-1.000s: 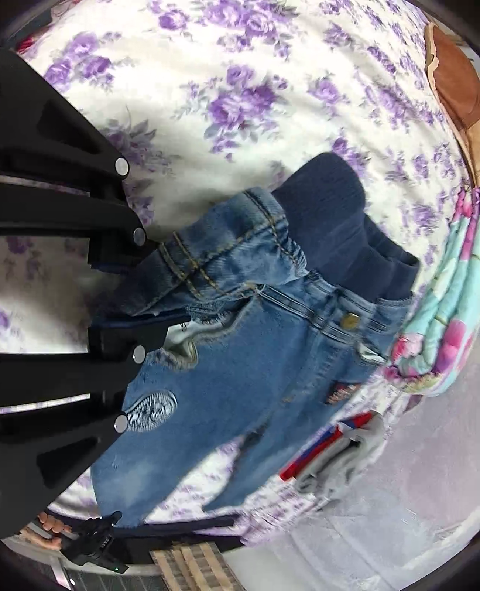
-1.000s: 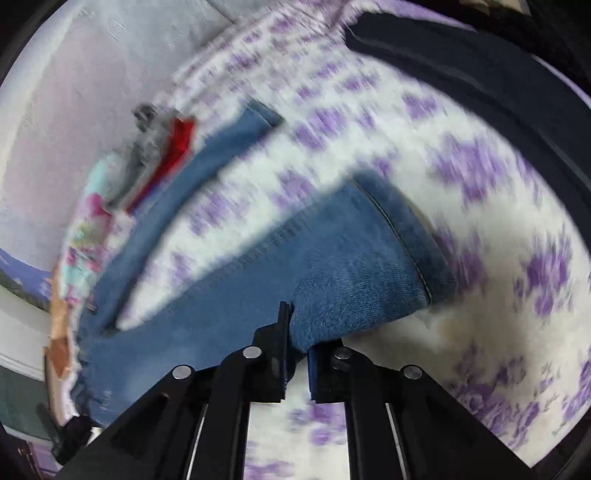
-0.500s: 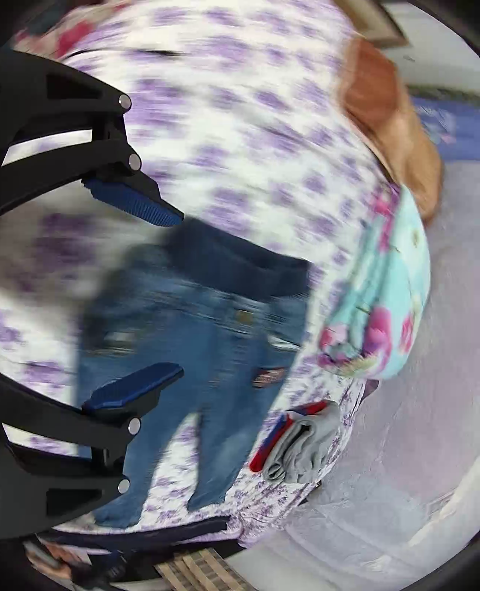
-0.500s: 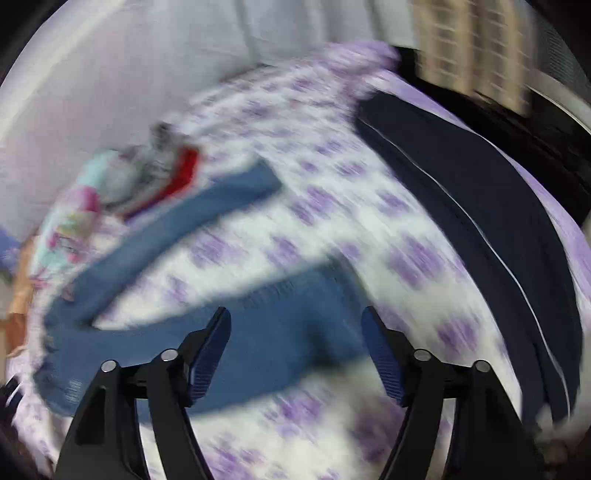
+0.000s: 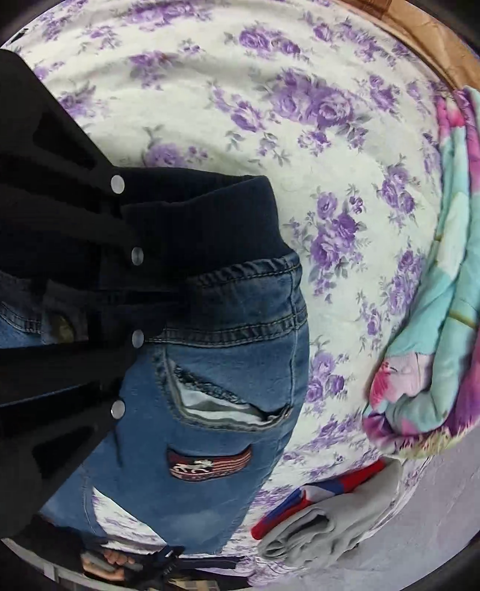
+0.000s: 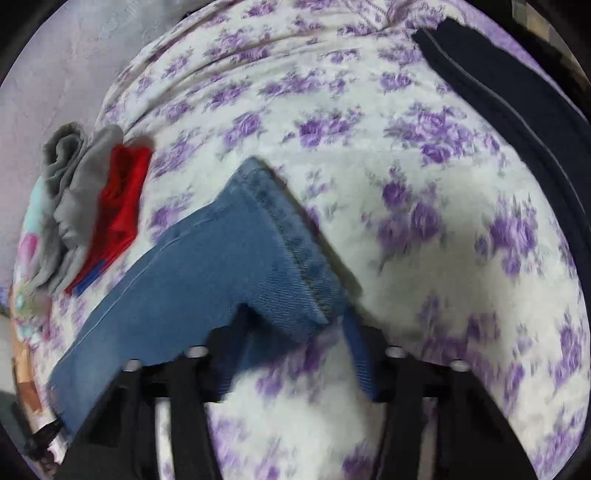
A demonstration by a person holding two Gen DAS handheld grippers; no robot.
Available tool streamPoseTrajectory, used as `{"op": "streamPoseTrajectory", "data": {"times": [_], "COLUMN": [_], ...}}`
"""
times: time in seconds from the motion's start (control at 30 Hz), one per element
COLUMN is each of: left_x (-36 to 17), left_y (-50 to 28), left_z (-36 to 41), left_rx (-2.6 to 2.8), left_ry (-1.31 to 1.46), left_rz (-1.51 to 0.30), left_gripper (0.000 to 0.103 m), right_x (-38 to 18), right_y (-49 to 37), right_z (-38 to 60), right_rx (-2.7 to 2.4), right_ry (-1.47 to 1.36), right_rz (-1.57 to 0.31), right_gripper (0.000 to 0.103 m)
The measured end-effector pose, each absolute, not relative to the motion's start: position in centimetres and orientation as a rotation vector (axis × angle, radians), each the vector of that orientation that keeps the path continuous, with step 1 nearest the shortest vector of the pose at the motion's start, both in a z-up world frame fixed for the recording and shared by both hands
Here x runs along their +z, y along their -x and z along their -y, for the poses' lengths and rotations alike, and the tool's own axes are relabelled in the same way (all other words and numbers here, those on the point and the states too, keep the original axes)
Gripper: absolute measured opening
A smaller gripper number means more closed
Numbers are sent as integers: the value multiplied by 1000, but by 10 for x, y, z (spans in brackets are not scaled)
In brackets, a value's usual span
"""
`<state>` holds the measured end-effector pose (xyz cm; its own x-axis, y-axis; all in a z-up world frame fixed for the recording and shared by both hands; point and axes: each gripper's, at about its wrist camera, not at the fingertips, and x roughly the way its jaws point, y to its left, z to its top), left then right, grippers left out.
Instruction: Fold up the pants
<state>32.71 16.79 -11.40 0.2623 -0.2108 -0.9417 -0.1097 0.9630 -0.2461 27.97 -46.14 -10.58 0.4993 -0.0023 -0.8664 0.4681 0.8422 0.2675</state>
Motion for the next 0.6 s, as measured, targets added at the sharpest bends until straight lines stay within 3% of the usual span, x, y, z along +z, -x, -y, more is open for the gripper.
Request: {"op": "streamPoseTrajectory", "data": {"times": [0.2,0.33,0.47,0.5,0.53,0.6], "left_x": [-108,-115,-120,-119,-117,-109], "left_y": [-317,-325,-332,-331,-330,-319], "left_z": [-137,-145,-154,-154,-158,-165], "left_rx": [-60,-85,-121,-130,-146,-197], "left_ry": [117,172,226,232,243,293], "left_rz": [-1253,-1255,-1249,-1250,-1250,-1249], "left_gripper": [0,0,0,0,0,1], "right_x": [-68,-97,-111,-107,-101,-83], "right_y": [-250,-253,-262,-263,-260,-243], "right_z": [458,468,457,452,447,438], "right_rx": [-344,-387,-419,-441,-459,-433], "right_ry": [-446,-447,-345,-304,-275,-279], "right_rz": [-955,-1042,-1040,-1052,-1065,-1035], "right_gripper": [22,21,29,37,51,52]}}
